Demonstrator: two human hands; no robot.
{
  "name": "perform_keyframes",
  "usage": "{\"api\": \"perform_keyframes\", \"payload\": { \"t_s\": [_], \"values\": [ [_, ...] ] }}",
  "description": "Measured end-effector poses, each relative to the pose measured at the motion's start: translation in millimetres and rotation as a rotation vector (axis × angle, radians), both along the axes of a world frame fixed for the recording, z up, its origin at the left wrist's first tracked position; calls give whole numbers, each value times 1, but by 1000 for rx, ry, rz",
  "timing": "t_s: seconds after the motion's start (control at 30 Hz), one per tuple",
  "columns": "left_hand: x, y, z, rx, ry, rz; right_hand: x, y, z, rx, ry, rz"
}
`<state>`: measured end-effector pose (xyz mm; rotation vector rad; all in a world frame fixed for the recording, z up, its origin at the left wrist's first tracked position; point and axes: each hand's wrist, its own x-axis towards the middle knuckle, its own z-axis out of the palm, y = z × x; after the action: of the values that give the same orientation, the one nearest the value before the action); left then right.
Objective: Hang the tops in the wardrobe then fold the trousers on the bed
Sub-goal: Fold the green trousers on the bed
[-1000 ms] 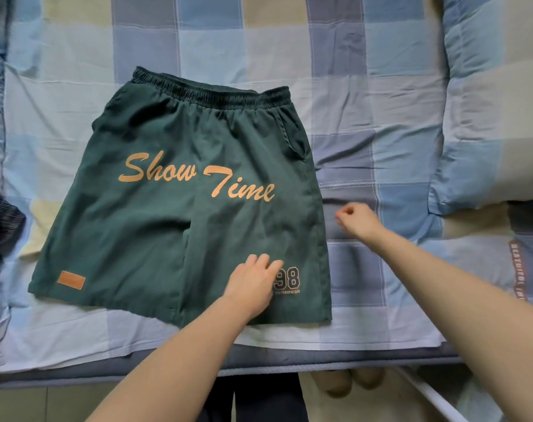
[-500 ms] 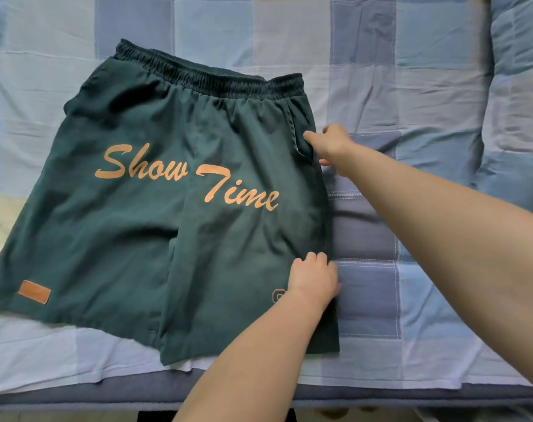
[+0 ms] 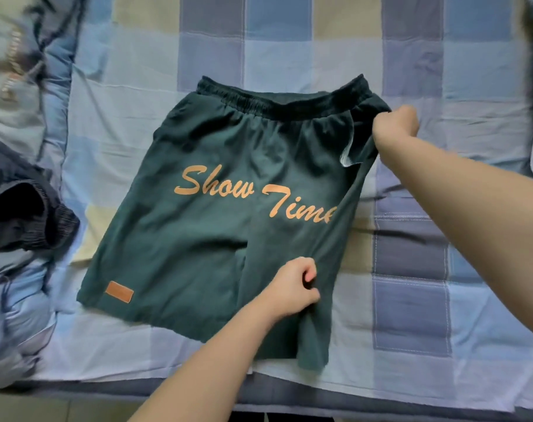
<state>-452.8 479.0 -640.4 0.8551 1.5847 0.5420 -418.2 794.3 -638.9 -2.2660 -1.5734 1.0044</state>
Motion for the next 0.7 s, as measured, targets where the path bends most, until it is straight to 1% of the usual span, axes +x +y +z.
{"api": "perform_keyframes", "payload": {
  "t_s": [0.07, 0.17, 0.2, 0.27, 0.33, 0.4, 0.47, 0.57, 0.6, 0.7],
  "values": [
    [-39, -21, 3, -52, -26, 91, -14, -7, 13, -23, 56, 25],
    [-91, -57, 8, -197, -161, 289, -48, -28, 30, -46, 117, 80],
    [-114, -73, 11, -246, -202, 309, -67, -38, 37, -52, 142, 109],
    [-149, -101, 12, -315, -227, 233, -98, -53, 44, -56, 174, 163],
    [-184, -131, 15, -341, -203, 168, -137, -71, 49, -51, 192, 207],
    [-220, -161, 13, -351, -191, 218, -180, -91, 50, -48, 240, 207],
    [-248, -182, 11, -312, -175, 295, -215, -106, 52, -49, 299, 178],
    [-293, -207, 5, -253, -145, 349, -261, -122, 50, -58, 352, 177],
    [-308, -215, 0, -250, -98, 345, -275, -125, 47, -58, 359, 178],
    [-340, -235, -20, -275, 157, 307, -301, -131, 37, -83, 334, 230]
  ]
}}
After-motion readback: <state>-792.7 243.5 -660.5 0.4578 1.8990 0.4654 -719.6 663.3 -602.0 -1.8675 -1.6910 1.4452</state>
